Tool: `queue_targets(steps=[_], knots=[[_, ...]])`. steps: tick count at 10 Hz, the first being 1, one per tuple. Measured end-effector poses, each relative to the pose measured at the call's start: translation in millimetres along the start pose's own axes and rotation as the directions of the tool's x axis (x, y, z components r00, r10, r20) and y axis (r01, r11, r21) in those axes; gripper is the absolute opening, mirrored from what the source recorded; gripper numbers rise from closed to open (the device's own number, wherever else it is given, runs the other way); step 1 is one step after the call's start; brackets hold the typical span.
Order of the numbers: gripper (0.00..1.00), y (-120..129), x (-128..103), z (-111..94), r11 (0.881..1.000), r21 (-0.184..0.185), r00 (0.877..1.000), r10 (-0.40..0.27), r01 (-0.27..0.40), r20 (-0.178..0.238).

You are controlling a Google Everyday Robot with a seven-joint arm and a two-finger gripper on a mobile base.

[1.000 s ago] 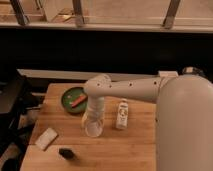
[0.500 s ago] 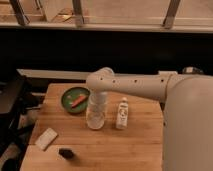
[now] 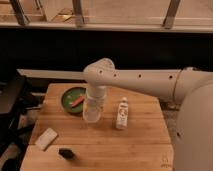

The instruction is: Place the ceramic cup over the eraser

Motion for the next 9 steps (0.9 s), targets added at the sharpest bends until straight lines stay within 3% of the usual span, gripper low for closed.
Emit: queue_targets(steps=[2,4,6,9], knots=[[0.0,10.2,10.1,-20.1,0.997,-0.001,0.997,-0.074,0.074,-0.008],[0.0,20.6,25.2,-39.5,0.986,0.003,0.986,-0.165,0.165,-0.037],[0.0,29.7,39.8,-58.8,0.97,-0.001,0.968,-0.244,0.244,-0.061],[0.0,51.5,65.7,-75.7,0.929,-0.038,0.922,-0.371,0.369,-0.108]])
